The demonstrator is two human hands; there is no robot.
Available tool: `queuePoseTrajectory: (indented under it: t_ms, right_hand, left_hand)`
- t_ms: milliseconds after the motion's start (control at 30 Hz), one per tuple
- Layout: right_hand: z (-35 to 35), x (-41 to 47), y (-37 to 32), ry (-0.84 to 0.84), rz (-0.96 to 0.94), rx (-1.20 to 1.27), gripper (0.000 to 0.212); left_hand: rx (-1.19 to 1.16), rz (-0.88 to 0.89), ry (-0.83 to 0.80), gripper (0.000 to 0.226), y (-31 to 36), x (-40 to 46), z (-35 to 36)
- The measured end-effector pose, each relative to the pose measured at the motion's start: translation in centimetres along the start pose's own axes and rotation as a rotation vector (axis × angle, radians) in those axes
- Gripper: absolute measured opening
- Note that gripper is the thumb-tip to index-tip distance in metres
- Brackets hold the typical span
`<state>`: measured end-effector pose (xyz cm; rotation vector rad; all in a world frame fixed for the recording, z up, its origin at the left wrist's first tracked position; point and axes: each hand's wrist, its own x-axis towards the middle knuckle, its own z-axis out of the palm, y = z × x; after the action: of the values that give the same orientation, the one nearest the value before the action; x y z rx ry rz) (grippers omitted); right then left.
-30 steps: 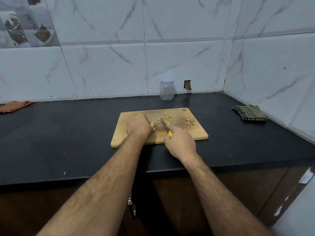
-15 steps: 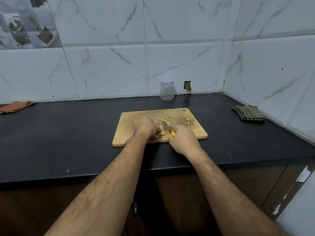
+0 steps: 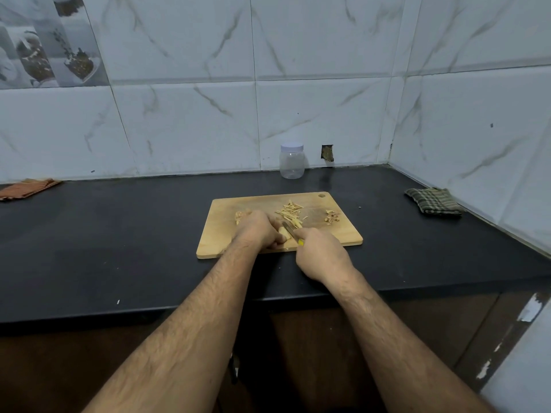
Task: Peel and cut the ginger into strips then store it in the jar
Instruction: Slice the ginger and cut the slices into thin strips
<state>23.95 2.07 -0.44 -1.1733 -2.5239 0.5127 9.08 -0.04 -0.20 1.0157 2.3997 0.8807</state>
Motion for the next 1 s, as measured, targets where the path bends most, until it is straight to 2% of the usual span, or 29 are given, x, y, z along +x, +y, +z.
queuePoseTrajectory:
  t_ms: [300,400,467,700,1000]
  right_hand:
    - [0.2,-0.1,-0.5,0.016,0.002,-0.013,0.054]
    - [0.2,-0.1,-0.6,0.015,0.01,-0.022,0.052]
    - [0.2,-0.1,-0.6,0.014,0.013,-0.022,0.052]
    - [-0.1,-0.3,-0.7,0.0,0.021,-0.02,0.054]
    - [-0.2,-0.3,-1.0,-0.023,0.022,-0.045,0.054]
  left_hand:
    - [0.116,0.079,-0.115,0.013,0.7,0.5,-0.2]
    - [0.145,0.098,-0.146,0.028,0.9,0.6,-0.3]
    - [0.167,0.101,-0.16,0.027,1.1,0.6,-0.4]
    - [0.245,0.115,-0.14,0.018,1.2,0.3,-0.3]
    - [0.37,0.14,-0.139,0.025,1.7,-0.3,-0.3]
